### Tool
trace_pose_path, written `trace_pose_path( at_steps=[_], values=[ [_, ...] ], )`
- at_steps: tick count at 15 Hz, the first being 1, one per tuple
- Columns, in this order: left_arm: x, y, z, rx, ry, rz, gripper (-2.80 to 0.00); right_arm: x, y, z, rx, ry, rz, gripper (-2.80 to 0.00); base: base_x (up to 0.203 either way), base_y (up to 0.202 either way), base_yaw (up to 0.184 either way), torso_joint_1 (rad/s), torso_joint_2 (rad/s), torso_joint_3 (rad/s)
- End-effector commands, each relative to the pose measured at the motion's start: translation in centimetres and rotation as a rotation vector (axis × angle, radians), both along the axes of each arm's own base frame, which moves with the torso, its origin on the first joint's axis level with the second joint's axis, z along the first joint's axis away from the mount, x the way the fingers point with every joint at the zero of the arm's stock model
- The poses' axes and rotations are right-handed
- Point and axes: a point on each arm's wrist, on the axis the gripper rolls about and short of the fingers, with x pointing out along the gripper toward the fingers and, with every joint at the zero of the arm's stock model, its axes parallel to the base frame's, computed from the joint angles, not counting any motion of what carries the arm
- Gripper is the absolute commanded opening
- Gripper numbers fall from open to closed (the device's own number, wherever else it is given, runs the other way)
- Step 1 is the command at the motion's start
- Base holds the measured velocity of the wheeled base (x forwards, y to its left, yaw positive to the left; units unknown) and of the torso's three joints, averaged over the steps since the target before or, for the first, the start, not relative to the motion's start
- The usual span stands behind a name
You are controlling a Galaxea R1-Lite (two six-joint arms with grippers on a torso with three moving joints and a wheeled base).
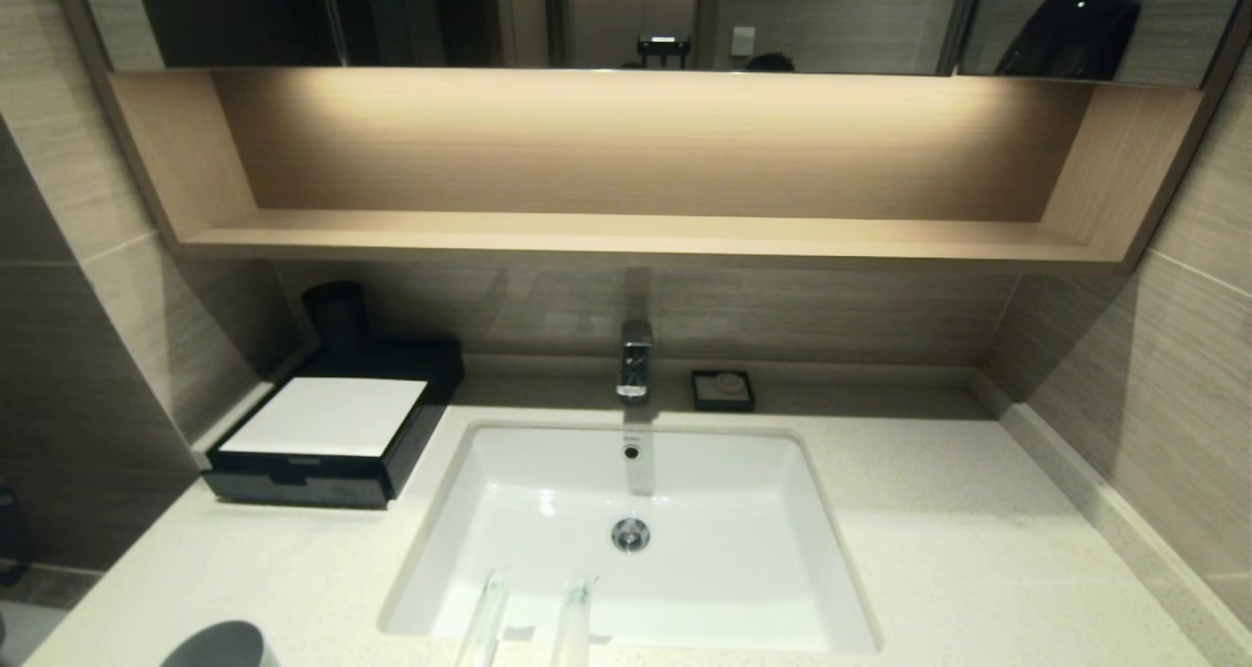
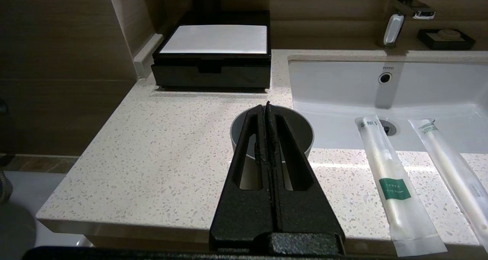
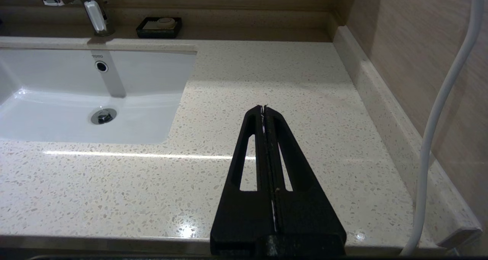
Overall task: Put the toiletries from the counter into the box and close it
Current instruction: Pick up the cup
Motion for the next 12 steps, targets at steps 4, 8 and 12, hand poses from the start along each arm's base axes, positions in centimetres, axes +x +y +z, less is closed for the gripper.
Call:
trace_pose_path(
  at_steps=[4, 8, 12],
  values=[
    [0.0, 0.0, 0.0, 0.000, -0.003, -0.001, -2.80, 0.0, 0.0, 0.0, 0.000, 0.000, 0.001, -2.80, 0.000, 0.000, 0.000, 0.000, 0.00, 0.000],
    [0.0, 0.0, 0.6, 0.000, -0.057, 0.004, -2.80, 0.0, 0.0, 0.0, 0.000, 0.000, 0.000, -2.80, 0.000, 0.000, 0.000, 0.000, 0.00, 0.000],
    [-1.9, 0.1, 4.5, 0.002, -0.122, 0.028, -2.80, 0.0, 0.0, 0.0, 0.000, 0.000, 0.000, -2.80, 0.000, 0.000, 0.000, 0.000, 0.00, 0.000]
  ],
)
